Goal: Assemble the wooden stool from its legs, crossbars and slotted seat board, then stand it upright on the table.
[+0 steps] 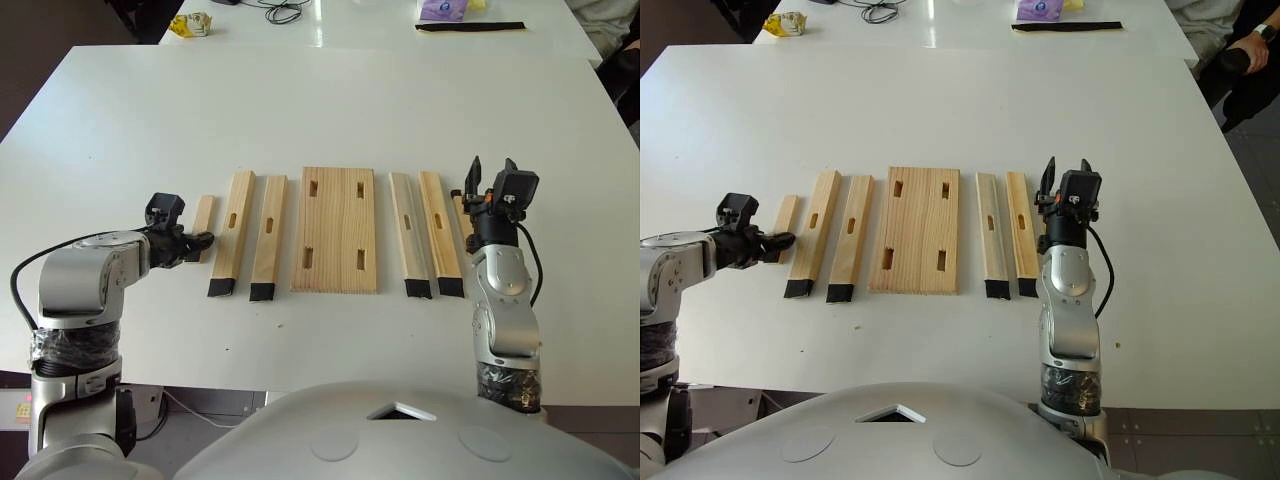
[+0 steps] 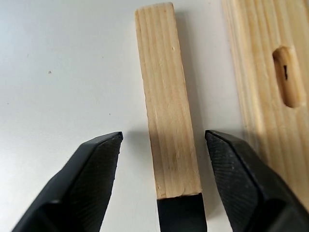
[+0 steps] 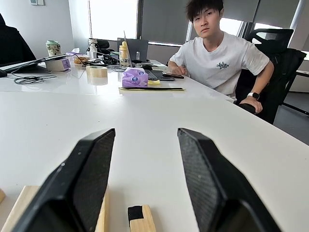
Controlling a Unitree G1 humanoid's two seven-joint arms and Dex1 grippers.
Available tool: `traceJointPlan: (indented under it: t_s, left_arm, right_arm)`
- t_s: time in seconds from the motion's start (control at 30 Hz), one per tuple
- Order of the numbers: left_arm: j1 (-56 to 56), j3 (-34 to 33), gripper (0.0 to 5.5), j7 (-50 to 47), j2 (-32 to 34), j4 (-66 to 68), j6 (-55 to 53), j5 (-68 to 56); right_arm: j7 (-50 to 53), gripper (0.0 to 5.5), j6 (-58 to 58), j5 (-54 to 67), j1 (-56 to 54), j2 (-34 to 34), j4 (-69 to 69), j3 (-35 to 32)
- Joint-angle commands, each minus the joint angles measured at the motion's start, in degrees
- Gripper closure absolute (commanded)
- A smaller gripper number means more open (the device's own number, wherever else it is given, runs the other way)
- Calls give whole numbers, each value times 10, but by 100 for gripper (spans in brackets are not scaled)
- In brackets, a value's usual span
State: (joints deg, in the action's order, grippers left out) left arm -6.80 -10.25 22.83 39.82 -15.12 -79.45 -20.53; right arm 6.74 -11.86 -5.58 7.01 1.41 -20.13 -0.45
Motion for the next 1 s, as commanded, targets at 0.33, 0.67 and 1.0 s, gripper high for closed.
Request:
traceJointPlan:
  t_s: [0.33,0.67,1.0]
  left_arm:
    - [-23,20,418,28,12,54,-58,-15]
    - [-76,-18,418,-12,-14,64,-6,12]
    - [-221,-69,418,3,-32,40,237,-2]
  right_arm:
    - [11,308,4,-6,11,5,8,1]
    - [8,308,5,-3,1,-3,7,-9]
    - [-98,308,-14,129,-75,-80,-33,-106]
